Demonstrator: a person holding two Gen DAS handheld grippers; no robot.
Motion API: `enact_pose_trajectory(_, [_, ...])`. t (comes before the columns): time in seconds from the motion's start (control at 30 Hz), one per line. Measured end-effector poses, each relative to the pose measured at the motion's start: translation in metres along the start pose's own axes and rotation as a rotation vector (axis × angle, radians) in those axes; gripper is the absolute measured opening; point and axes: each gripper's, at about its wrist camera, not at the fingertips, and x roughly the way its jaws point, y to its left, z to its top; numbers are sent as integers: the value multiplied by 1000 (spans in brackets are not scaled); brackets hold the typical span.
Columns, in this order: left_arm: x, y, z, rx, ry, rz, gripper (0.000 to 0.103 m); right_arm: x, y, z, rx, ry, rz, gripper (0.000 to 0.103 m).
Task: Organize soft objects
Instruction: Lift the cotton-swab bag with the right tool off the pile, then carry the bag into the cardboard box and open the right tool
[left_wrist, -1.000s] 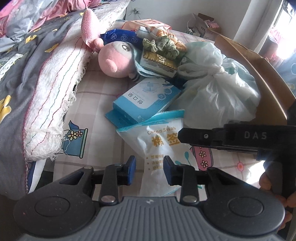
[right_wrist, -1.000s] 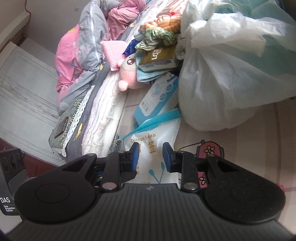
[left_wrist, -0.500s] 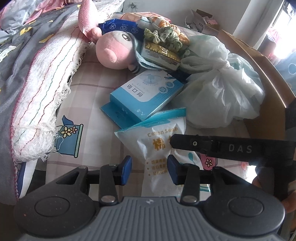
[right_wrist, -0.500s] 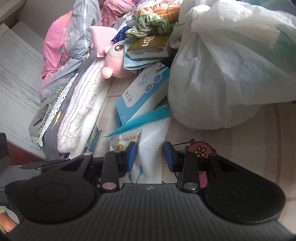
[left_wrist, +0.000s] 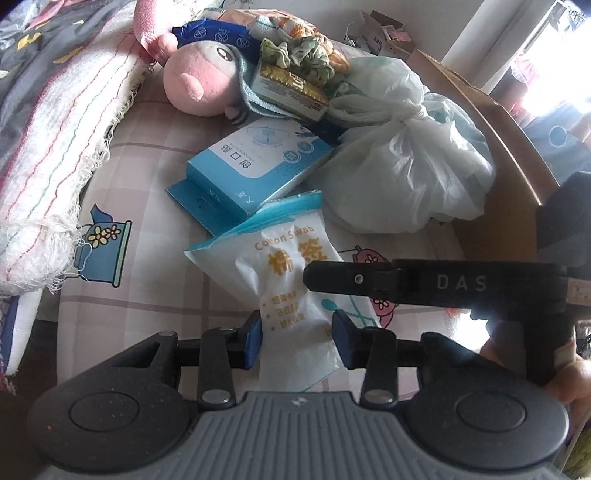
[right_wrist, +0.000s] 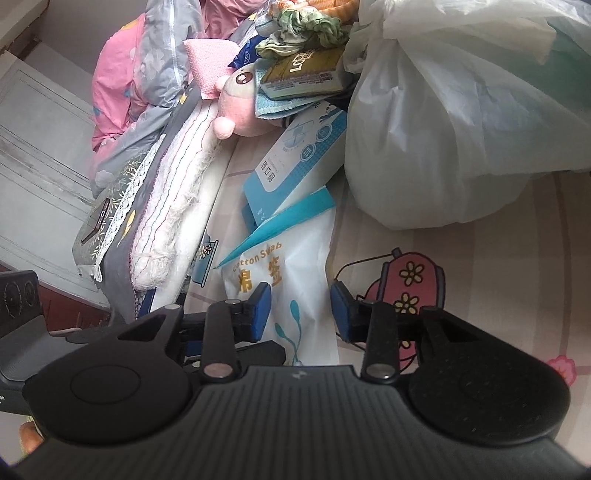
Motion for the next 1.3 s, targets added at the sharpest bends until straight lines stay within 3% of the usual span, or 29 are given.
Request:
enact_pose_trajectory(0.27, [-49,-33,16,82,-121,30,36,-38,17,4,-18,-55,77,28])
enact_pose_trajectory(0.43, [-67,-80,57,202,-211,3,36,-94,26,32,-75,-188,73,28])
enact_pose_trajectory(0.6, [-53,-148,116,342,-245,-71,38,-160,3,78,-78,-330,33,28])
enact_pose_trajectory(0.73, [-16,-194,168,393,-204,-151,38,-202,-38,120,-40,-392,-34,28])
enact_pose_trajectory(0.83, [22,-228,203,426,-168,-197,40,-220,-79,156,17,-402,-82,28])
enact_pose_trajectory(0.97, [70,-257,238,448,-131,-193,44,-226,-140,204,113,-372,-104,28])
enact_pose_trajectory(1.03, [90,-264,250,455,-124,-179,53,-220,-167,227,150,-354,-106,28])
enact_pose_trajectory(1.13, [112,-267,261,452,-130,-124,62,-200,-208,255,215,-310,-86,28])
enact_pose_trajectory(1.3, [115,-245,265,390,-133,-112,65,-136,-258,272,279,-187,-183,29])
